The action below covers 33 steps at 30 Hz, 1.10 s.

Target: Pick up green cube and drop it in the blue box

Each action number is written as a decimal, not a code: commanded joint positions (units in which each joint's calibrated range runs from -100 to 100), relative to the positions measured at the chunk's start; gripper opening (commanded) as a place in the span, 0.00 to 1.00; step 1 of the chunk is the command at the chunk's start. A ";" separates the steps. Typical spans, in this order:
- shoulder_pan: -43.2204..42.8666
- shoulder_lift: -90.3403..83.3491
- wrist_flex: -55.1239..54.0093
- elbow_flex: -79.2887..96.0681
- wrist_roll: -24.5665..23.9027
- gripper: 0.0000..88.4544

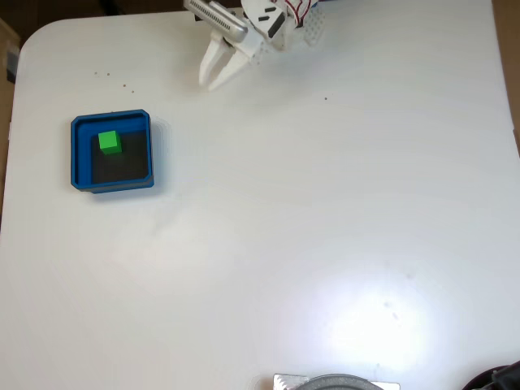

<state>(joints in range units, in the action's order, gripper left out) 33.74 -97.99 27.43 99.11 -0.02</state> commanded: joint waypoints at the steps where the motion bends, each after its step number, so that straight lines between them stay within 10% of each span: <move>1: -7.55 -1.25 -1.14 0.45 0.39 0.02; 33: -39.00 -1.25 -1.14 0.45 0.24 0.03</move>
<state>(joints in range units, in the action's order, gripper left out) -4.37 -97.99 27.43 99.19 0.17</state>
